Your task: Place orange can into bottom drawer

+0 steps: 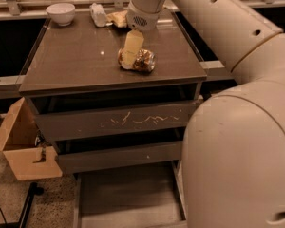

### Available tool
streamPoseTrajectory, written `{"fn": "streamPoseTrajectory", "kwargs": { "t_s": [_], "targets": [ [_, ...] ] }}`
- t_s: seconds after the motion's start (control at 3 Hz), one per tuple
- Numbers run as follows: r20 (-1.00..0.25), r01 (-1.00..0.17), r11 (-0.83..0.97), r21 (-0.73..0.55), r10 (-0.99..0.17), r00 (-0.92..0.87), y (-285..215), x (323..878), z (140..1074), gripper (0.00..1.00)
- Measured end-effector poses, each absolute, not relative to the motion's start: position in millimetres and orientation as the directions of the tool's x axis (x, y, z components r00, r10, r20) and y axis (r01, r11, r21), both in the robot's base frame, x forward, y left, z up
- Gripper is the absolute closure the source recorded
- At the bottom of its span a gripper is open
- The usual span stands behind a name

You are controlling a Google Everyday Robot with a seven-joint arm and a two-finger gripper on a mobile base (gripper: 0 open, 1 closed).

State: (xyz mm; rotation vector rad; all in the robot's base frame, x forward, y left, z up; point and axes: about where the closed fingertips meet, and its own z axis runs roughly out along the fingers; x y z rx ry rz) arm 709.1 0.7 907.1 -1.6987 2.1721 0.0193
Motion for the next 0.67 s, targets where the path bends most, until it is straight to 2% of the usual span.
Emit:
{"fn": "streamPoseTrajectory", "kwargs": {
  "t_s": [0.67],
  "targets": [
    [-0.242, -0.938, 0.307, -0.163, -0.934, -0.264, 9.9, 743.8, 858.6, 0.00]
  ]
}}
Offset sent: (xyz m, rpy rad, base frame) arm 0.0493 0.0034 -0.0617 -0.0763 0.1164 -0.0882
